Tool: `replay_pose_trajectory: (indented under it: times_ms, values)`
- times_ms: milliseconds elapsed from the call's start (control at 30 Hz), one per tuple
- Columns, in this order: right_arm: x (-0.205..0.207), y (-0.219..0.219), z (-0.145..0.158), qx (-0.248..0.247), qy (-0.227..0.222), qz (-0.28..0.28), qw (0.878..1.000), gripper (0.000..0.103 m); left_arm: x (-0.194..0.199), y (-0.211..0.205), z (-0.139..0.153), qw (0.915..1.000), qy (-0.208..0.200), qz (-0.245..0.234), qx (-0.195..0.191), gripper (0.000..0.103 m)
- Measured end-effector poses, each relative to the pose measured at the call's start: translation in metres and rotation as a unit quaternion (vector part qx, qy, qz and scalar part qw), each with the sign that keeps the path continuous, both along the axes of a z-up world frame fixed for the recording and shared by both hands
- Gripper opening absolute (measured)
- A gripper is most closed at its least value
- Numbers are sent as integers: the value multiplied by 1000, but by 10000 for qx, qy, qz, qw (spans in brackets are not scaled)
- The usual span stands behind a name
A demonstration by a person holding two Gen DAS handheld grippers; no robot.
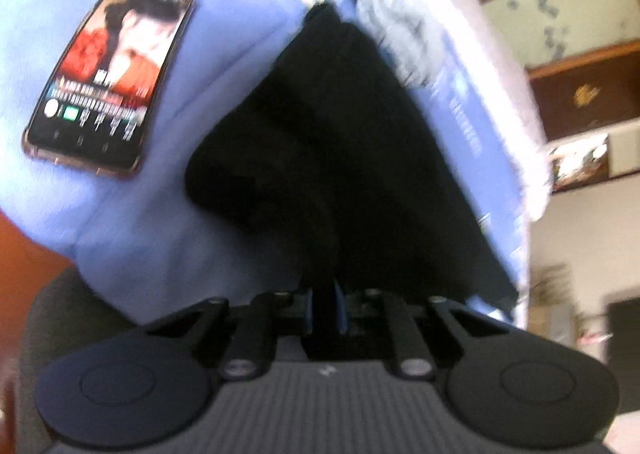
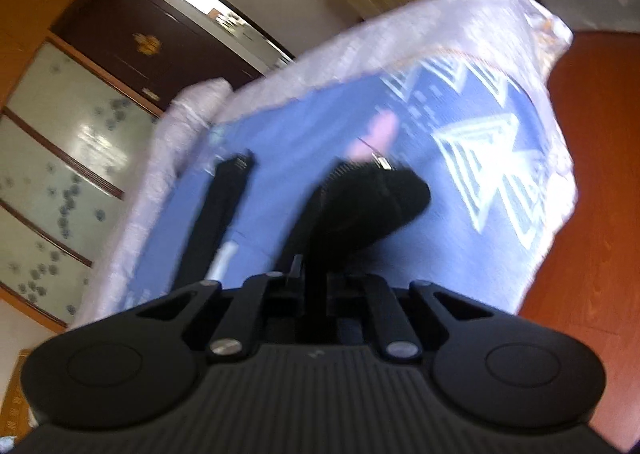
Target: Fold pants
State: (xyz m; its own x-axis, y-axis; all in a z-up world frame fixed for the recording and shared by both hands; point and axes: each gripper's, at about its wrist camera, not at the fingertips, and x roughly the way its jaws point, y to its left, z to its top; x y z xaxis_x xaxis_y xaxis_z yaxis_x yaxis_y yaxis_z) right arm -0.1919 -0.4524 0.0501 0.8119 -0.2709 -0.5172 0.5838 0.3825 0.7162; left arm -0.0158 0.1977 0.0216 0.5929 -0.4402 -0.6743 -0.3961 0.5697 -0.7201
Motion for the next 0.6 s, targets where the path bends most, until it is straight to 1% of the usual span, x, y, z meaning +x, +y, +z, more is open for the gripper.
replay_pose_trajectory:
  times_ms: [133,267,433,533,600]
  values:
    - [11,-12,21,57,-473,-89,9988,9,15,12,20,9984,-299,321,-360,9]
    - [48,-20,38,-75,-656,-40,9978,9,47,15,31,9966,-437,478,-517,9]
    - [113,-25,49,-312,-560,55,9979,9,97,17,41,9956,-477,632,-505,9]
    - [162,-30,47,-377,-346,155,9986,9,139,18,34,9951,-320,791,-504,9]
    - [199,-33,42,-429,-163,264,9986,9,169,23,29,9961,-196,798,-320,9]
